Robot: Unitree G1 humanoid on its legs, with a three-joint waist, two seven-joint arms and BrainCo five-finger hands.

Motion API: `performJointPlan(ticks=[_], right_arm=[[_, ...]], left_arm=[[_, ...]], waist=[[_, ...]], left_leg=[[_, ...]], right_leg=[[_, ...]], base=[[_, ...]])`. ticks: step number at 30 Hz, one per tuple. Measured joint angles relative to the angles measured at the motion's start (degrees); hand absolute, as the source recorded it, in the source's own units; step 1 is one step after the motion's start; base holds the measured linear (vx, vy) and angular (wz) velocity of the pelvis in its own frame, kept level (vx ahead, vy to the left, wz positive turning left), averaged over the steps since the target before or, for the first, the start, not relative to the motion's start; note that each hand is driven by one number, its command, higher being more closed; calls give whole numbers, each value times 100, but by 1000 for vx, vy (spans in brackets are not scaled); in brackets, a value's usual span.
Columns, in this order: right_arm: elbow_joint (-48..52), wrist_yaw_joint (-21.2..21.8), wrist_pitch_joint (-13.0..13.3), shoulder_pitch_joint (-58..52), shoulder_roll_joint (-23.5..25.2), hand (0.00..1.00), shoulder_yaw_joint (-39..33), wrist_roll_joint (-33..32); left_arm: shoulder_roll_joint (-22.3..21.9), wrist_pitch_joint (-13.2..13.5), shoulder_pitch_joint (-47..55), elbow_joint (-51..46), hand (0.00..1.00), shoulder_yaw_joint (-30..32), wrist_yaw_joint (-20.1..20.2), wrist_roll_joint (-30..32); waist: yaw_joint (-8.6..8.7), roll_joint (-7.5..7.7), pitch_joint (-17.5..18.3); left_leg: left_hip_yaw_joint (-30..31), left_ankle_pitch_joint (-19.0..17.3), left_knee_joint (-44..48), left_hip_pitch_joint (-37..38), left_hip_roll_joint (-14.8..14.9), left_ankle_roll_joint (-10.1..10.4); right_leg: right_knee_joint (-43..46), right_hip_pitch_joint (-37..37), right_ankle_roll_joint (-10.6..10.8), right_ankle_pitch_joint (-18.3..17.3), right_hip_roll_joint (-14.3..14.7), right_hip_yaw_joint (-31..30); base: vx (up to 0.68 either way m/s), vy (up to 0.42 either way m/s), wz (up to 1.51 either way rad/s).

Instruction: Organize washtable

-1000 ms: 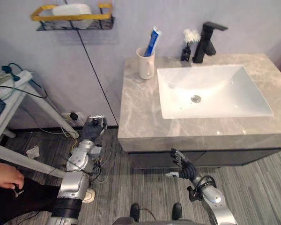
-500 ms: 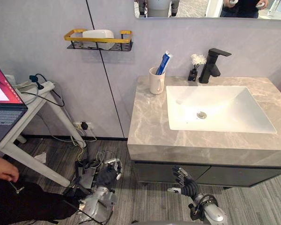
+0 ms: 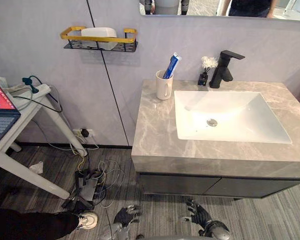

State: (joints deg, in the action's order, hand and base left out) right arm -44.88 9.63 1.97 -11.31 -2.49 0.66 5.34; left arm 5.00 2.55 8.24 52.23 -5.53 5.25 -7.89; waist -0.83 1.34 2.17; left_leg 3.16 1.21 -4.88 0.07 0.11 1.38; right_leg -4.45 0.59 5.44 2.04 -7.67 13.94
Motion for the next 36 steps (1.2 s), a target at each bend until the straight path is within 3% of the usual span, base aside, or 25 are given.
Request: performJointPlan(ticks=[4,9,12,13,14,15,16,17,19,21,22,23,24,25,26,30,33,36], right_arm=[[-1100,-354,5,284,88,0,-812,-56],[-1237,-370,39,312,126,0,-1109,-289],[-1244,-421,33,420,225,0,-1213,-580],[-1237,-472,18,440,323,0,-1332,-633],[-1240,-474,14,463,288,0,-1414,-697],[-1279,-478,5,599,190,0,-1540,-768],[-1334,-497,12,679,154,0,-1613,-886],[-1358,-513,15,674,164,0,-1651,-934],[-1668,-708,9,679,207,0,-1657,-886],[-1821,-688,-14,706,233,0,-1576,-790],[-1866,-680,-18,821,238,0,-1402,-663],[-1898,-646,-19,873,203,0,-1157,-569],[-1901,-630,-27,918,192,0,-1103,-516],[-1908,-558,-74,916,84,0,-1028,-356],[-1928,-548,-85,908,66,0,-978,-277],[-1904,-549,-57,823,80,0,-989,-248],[-1895,-591,-27,702,231,0,-1464,-326],[-1888,-594,2,684,256,0,-1849,-507]], left_arm=[[-31,5,-312,971,0,728,-632,946],[-73,-14,-348,1026,0,1024,-665,986],[-33,-17,-579,1076,0,1074,-696,1030],[38,-13,-657,1065,0,1076,-692,1081],[-18,-18,-692,1063,0,1075,-700,1126],[-87,-20,-712,1045,0,1076,-757,1194],[-128,-9,-709,1007,0,1079,-795,1196],[-121,-9,-706,1007,0,1086,-794,1196],[-62,-15,-668,999,0,1259,-797,1075],[6,-15,-586,918,0,1379,-794,834],[-14,-12,-587,896,0,1533,-784,561],[-57,-34,-563,898,0,1520,-769,416],[-62,-36,-564,890,0,1511,-756,381],[-156,-11,-623,896,0,1501,-693,310],[-179,-4,-655,895,0,1489,-683,299],[-146,11,-665,907,0,1441,-708,296],[-70,-19,-647,918,0,1439,-708,349],[-68,-19,-574,951,0,1440,-743,407]], waist=[[5,59,-75],[20,98,-210],[35,265,-433],[39,432,-531],[40,309,-530],[48,155,-630],[61,85,-688],[57,76,-693],[-27,255,-580],[-125,433,-469],[-271,472,-434],[-345,346,-385],[-333,297,-365],[-283,214,-389],[-315,161,-412],[-294,190,-429],[-273,270,-517],[-133,224,-556]], left_leg=[[-223,-47,5,181,-1,-8],[-724,-302,365,111,-12,-73],[-1368,-459,731,-234,-88,-146],[-1676,-482,945,-473,-92,-258],[-1859,-510,983,-587,24,-314],[-2151,-519,1037,-775,251,-342],[-2357,-525,1101,-798,427,-350],[-2444,-524,1101,-741,467,-351],[-2942,-552,1202,-622,471,-394],[-3351,-614,1485,-699,518,-423],[-3670,-771,1759,-775,678,-249],[-3777,-790,1675,-838,804,-239],[-3786,-790,1653,-841,804,-239],[-3934,-786,1826,-932,943,-229],[-3957,-785,1984,-968,1055,-229],[-3988,-742,2058,-903,1198,-157],[-4034,-678,1883,-719,1196,-58],[-4129,-677,1876,-517,1189,-56]], right_leg=[[65,17,3,10,-7,-241],[534,-430,55,-56,-58,-810],[613,-939,133,120,-70,-1402],[414,-1128,292,197,-128,-1594],[357,-1148,274,71,-121,-1427],[976,-1501,76,-244,-145,-815],[2306,-1765,-324,-578,-261,-140],[2849,-1722,-403,-752,-372,152],[3887,-1022,-478,-1128,-958,1132],[3743,-525,-504,-1045,-1323,1669],[3070,-410,-266,-1005,-1107,2017],[2236,-228,-101,-899,-768,2209],[2002,-177,-89,-893,-702,2207],[1091,2,105,-643,-396,2165],[830,80,31,-476,-265,2096],[455,180,-2,-307,-106,1906],[261,308,-44,-188,-21,1838],[177,466,-29,-131,-33,1714]], base=[[-37,9,-29],[-82,33,-59],[-154,72,-88],[-216,75,-102],[-248,65,-119],[-172,29,-123],[-108,66,-119],[7,49,-93],[35,-22,-86],[-16,-123,-129],[-127,-205,-202],[-153,-167,-172],[-148,-205,-119],[-91,-161,-63],[-85,-138,-57],[-120,-29,-25],[-89,1,-17],[-67,46,-22]])
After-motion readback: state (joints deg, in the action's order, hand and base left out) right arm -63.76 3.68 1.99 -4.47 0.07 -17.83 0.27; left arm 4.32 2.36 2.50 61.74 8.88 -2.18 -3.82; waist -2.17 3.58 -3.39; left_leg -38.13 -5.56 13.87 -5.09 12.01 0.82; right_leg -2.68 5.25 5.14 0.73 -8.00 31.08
